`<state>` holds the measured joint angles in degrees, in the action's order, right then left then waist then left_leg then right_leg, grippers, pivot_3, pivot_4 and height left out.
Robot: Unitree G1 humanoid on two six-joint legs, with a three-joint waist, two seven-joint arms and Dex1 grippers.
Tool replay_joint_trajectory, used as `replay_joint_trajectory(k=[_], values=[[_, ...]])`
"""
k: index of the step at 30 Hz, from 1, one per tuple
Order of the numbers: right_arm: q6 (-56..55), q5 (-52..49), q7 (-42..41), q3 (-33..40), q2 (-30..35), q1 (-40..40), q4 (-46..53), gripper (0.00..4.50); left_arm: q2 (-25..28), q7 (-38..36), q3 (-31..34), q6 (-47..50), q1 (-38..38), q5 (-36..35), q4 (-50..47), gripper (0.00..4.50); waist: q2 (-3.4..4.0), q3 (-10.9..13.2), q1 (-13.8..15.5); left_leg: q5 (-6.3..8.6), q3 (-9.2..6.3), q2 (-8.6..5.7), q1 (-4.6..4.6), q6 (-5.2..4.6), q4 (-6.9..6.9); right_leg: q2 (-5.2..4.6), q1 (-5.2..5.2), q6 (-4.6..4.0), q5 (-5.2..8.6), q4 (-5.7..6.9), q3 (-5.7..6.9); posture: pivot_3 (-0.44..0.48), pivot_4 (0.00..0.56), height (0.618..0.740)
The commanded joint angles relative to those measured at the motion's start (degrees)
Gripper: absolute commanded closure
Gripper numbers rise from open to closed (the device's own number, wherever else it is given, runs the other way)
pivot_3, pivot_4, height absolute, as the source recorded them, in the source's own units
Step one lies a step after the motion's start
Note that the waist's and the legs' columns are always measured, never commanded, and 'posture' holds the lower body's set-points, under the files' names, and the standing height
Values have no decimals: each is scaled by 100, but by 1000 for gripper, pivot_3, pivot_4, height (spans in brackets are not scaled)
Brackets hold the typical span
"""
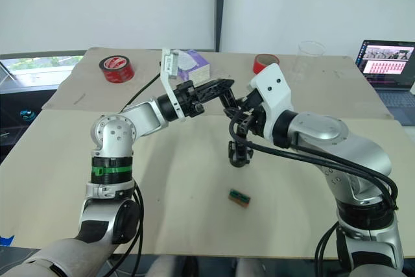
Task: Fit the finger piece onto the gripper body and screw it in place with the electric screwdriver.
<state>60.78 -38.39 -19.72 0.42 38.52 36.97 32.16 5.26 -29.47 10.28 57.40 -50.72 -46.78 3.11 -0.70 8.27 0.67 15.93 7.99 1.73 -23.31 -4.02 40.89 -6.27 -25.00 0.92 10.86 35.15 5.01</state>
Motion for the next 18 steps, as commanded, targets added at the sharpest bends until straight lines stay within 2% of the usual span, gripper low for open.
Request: replay_joint_trajectory(k=[1,6,8,10,12,15,18], values=[[13,50,31,176,7,46,210,3426,22,38,14,-140,-87,-46,-126,4500,0,0,-4,0,0,0,-1,0,0,0,0,0,0,0,-1,0,150,740],[-64,168,-60,162,127,-48,339,3427,235,-212,-125,-207,-209,73,-3,4500,0,0,-4,0,0,0,0,0,-2,0,-1,0,0,0,0,0,150,740],[-54,76,-173,277,171,-103,436,2389,441,-537,-290,-252,-283,154,61,4500,0,0,-4,0,0,0,-1,0,-2,0,-1,0,0,0,0,0,150,740],[-3,-174,-519,532,415,-145,549,1778,852,-1277,-615,-373,-451,275,195,4500,0,0,-9,0,2,-1,2,0,-4,1,-1,-1,1,-1,0,0,150,740],[161,-824,-1154,962,736,-91,463,1070,1351,-2335,-997,-530,-672,379,355,4500,0,1,-5,0,3,-2,-2,0,-5,1,-7,-1,1,0,0,0,150,740],[498,-1844,-1917,1470,1094,194,-79,1070,1883,-3773,-1478,-858,-1042,575,734,4500,1,1,-5,0,2,-1,-5,0,-5,2,-6,-3,1,-6,6,0,150,740],[971,-2610,-2587,1535,1490,589,-776,1070,2139,-4899,-1839,-1096,-1492,754,1220,4500,1,1,-1,3,2,-1,-4,-5,-4,2,-4,-8,-1,-11,7,0,150,740]])
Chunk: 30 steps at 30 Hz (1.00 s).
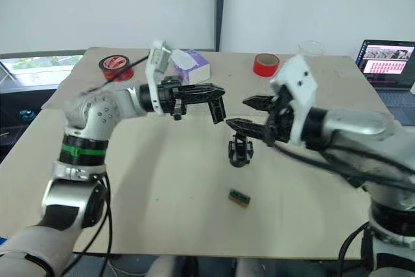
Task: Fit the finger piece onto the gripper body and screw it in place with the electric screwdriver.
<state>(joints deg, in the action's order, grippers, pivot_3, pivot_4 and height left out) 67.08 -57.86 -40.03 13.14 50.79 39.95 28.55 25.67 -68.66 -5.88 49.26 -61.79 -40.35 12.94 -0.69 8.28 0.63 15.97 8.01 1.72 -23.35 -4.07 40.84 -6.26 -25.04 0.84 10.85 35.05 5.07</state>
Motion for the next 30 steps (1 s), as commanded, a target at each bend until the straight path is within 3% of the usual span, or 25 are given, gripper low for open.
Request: replay_joint_trajectory(k=[1,5,16,19,25,26,29,30], values=[[401,-739,-760,173,377,408,-577,1070,116,-1232,-284,-344,-521,150,372,4500,0,0,2,3,-1,2,2,-5,-2,-1,2,-2,0,-4,2,0,150,740],[569,-774,-929,-192,389,975,-1168,1070,-14,-1697,-329,-388,-933,205,722,4500,0,0,-8,13,0,4,-5,-21,-1,-5,-4,-4,1,-1,-1,0,150,740],[462,-526,-817,-679,-123,1423,-1299,1070,-375,-1676,-182,-352,-985,203,684,4500,0,0,2,11,0,3,-18,-19,6,-9,-14,-3,1,6,-1,0,150,740],[435,-496,-770,-657,-196,1473,-1342,1818,-366,-1678,-164,-327,-977,200,690,4500,0,0,-6,11,0,3,-18,-19,7,-11,-13,-3,1,6,0,0,150,740],[377,-394,-788,-661,-267,1493,-1360,3909,-363,-1676,-157,-311,-975,215,724,4500,0,0,-8,11,1,4,-18,-19,7,-10,-13,-2,1,7,1,0,150,740],[364,-373,-790,-657,-288,1487,-1360,4128,-357,-1679,-174,-326,-963,243,735,4500,0,0,-9,11,0,3,-17,-19,6,-10,-13,-2,1,8,0,0,150,740],[306,-297,-790,-624,-339,1424,-1337,4139,-333,-1641,-254,-414,-896,383,753,4500,0,0,-8,10,0,4,-17,-18,6,-10,-13,-2,1,8,1,0,150,740],[297,-278,-792,-617,-349,1414,-1330,4139,-331,-1633,-253,-417,-887,406,761,3514,1,0,-7,10,0,4,-17,-18,7,-10,-13,-2,1,8,1,0,150,740]])
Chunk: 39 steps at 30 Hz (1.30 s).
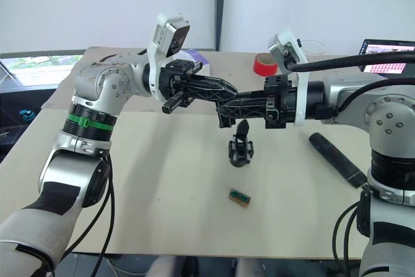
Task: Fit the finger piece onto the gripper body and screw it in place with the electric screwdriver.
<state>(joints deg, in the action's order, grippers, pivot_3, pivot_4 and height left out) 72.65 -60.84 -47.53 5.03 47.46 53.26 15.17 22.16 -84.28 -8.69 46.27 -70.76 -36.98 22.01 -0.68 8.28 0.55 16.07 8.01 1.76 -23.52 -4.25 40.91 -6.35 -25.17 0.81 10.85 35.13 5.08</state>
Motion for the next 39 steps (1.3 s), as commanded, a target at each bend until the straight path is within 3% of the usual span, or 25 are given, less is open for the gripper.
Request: replay_joint_trajectory(k=[1,7,8,12,15,22,32,35,38,39], values=[[-313,72,-66,199,-1,19,44,4142,49,-97,11,-157,57,117,-140,3074,0,0,1,0,0,0,0,0,0,0,0,0,0,1,0,0,150,740],[-1408,914,-723,148,517,-1128,524,4143,615,-590,-519,-1339,898,1042,-199,166,1,0,-2,0,2,-1,2,1,-2,0,2,1,1,-1,0,0,150,740],[-1658,1080,-843,164,598,-1366,581,4143,682,-588,-605,-1544,1056,1212,-176,0,1,0,-2,-1,3,-1,3,2,-2,0,2,1,1,-1,0,0,150,740],[-2890,2015,-1235,155,902,-2394,635,4143,482,6,-951,-2530,1744,2025,58,0,0,0,48,-1,2,-3,1,2,3,-2,4,2,1,-3,1,0,150,740],[-3271,2231,-1303,274,883,-2832,599,4143,-66,860,-1046,-2999,1963,2516,538,0,0,0,76,4,1,-6,-4,-7,14,-7,6,3,1,-5,2,0,150,740],[-3536,2312,-1348,316,852,-3134,707,4143,-1105,1919,-1018,-4113,2281,3089,1612,0,-2,1,64,13,-1,-3,-10,-24,23,-8,4,5,-3,-6,3,0,150,740],[-3250,2011,-1087,482,708,-3171,1040,4143,-1939,2643,-901,-5176,1926,3521,3053,0,-2,1,89,40,-11,-2,-13,-69,28,-18,6,2,-4,-7,19,0,150,740],[-3266,1985,-1052,519,705,-3267,1125,4143,-2062,2670,-786,-5362,1801,3527,3400,794,-2,1,90,43,-10,-3,-16,-74,32,-22,6,2,-5,-9,22,0,150,740],[-3375,1974,-1123,531,660,-3364,1150,4143,-2066,2355,-770,-5646,1779,3539,3561,2197,-2,1,85,43,-11,-2,-17,-74,33,-22,6,2,-5,-8,25,0,150,740],[-3453,1988,-1176,519,626,-3392,1127,4143,-2062,2173,-737,-5672,1785,3488,3547,2230,-2,1,80,42,-12,-2,-17,-74,33,-21,6,1,-5,-8,26,0,150,740]])
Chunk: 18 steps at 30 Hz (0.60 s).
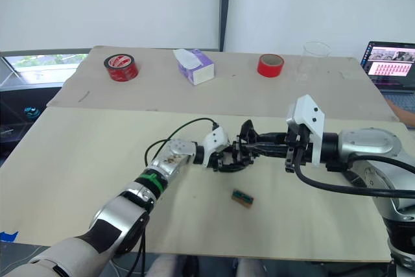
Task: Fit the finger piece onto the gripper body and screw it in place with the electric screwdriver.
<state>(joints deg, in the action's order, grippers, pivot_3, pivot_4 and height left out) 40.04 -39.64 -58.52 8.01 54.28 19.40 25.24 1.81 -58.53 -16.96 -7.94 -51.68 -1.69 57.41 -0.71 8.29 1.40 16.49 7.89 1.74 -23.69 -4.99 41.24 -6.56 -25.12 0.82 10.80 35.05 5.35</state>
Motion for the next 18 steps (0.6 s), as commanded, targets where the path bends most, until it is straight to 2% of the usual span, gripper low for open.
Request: replay_joint_trajectory(k=[1,4,7,18], values=[[-328,-76,-148,184,-111,-32,66,4143,4,-634,101,-262,-112,-85,-49,2230,0,0,-11,0,1,1,0,0,0,0,0,0,0,0,1,0,150,740],[-832,217,-353,-20,-319,-48,-221,4143,188,-1178,54,-398,-69,-53,-213,2230,0,0,-40,0,0,2,0,1,-1,3,-1,-1,0,0,4,0,150,740],[-1358,503,-639,-278,-512,-69,-498,4144,346,-1391,21,-462,-2,16,-379,2230,0,0,-51,-1,1,1,0,2,0,3,-1,-1,0,1,4,0,150,740],[-2450,1097,-1249,-988,-1260,310,-1571,4144,227,-400,38,-280,386,338,-754,2230,1,-1,-50,-2,-3,-1,1,3,9,3,6,1,-1,5,3,0,150,740]])
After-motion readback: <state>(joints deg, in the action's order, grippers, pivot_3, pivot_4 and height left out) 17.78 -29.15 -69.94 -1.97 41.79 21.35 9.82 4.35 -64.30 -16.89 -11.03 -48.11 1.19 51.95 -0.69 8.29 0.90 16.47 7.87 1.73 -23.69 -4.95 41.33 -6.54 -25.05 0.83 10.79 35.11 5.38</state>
